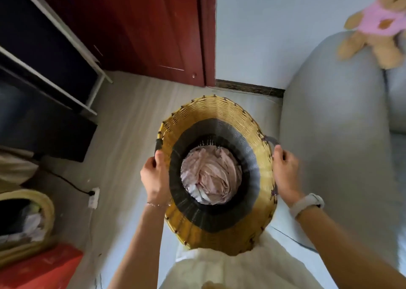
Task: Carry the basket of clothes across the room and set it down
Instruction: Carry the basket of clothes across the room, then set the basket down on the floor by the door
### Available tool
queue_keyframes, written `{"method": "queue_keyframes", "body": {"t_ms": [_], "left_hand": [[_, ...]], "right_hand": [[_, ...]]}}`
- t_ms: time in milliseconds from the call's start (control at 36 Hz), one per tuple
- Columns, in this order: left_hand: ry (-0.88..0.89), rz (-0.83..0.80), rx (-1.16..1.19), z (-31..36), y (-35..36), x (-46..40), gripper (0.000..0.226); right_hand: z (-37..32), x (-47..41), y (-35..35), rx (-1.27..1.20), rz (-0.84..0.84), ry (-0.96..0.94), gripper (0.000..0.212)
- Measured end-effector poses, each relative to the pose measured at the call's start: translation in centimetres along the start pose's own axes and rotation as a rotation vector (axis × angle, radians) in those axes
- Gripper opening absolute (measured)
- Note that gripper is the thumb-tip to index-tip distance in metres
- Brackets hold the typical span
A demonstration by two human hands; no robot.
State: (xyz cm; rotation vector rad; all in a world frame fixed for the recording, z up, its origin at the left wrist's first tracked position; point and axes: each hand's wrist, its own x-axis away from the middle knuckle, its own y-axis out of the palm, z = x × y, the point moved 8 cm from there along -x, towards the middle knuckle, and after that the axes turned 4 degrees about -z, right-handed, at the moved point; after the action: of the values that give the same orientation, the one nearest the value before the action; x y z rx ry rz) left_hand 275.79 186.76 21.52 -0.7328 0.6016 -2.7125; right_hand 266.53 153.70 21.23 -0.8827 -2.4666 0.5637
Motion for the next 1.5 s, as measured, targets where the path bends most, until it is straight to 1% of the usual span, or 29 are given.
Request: {"method": "queue_keyframes", "body": {"t_ms": [111,222,389,444,500,556,639,750,833,972,1083,1167,1250,1333,1417,1500], "left_hand": [[0.002,-0.066,0.01,4.2,4.7,-3.6,0.039],[0.015,-0.106,-0.022,7.9,9.1,-7.8,0.039],[0.04,-0.175,-0.062,12.8,15.6,-15.1,0.046],[0.037,-0.209,-0.077,14.2,18.0,-17.8,0.044],[0.011,-0.239,-0.092,15.6,20.3,-20.3,0.038],[-0.009,-0.263,-0.11,16.7,22.6,-22.6,0.038],[0.001,-0.287,-0.153,17.8,25.6,-25.4,0.039],[0.027,-0.278,-0.201,18.8,29.0,-28.4,0.037],[0.036,-0.27,-0.255,18.9,31.3,-30.3,0.034],[0.042,-0.272,-0.347,17.9,35.7,-32.9,0.04],[0.015,-0.256,-0.36,16.3,39.2,-34.6,0.041],[0.027,-0.222,-0.358,15.4,41.3,-35.3,0.038],[0.028,-0.197,-0.347,14.6,43.0,-35.7,0.038],[-0.006,-0.203,-0.349,13.0,44.3,-36.0,0.038],[-0.013,-0.222,-0.398,11.9,45.2,-36.3,0.038],[0.002,-0.218,-0.435,12.1,45.6,-36.9,0.036]], "right_hand": [[-1.7,-5.6,-0.9,-0.031,0.039,0.018,0.042],[-3.5,-10.6,-1.0,-0.063,0.067,0.079,0.04],[-6.2,-18.2,0.2,-0.12,0.091,0.146,0.038],[-6.7,-20.9,1.0,-0.124,0.102,0.164,0.038],[-6.7,-23.7,1.8,-0.107,0.123,0.191,0.037],[-6.3,-26.6,2.8,-0.077,0.126,0.217,0.038],[-5.4,-30.1,4.0,-0.066,0.137,0.271,0.038],[-4.3,-34.4,5.2,-0.044,0.164,0.288,0.038],[-2.7,-37.2,6.6,-0.033,0.138,0.317,0.036],[0.1,-41.7,8.5,-0.035,0.092,0.341,0.034],[3.1,-45.0,9.6,-0.027,0.093,0.363,0.032],[5.3,-46.9,10.4,-0.051,0.095,0.386,0.031],[7.0,-48.5,10.9,-0.063,0.072,0.393,0.028],[8.7,-49.7,11.5,-0.026,-0.005,0.397,0.024],[9.7,-50.4,11.9,0.0,-0.058,0.362,0.026],[10.0,-51.2,11.8,0.028,-0.058,0.342,0.028]]}}
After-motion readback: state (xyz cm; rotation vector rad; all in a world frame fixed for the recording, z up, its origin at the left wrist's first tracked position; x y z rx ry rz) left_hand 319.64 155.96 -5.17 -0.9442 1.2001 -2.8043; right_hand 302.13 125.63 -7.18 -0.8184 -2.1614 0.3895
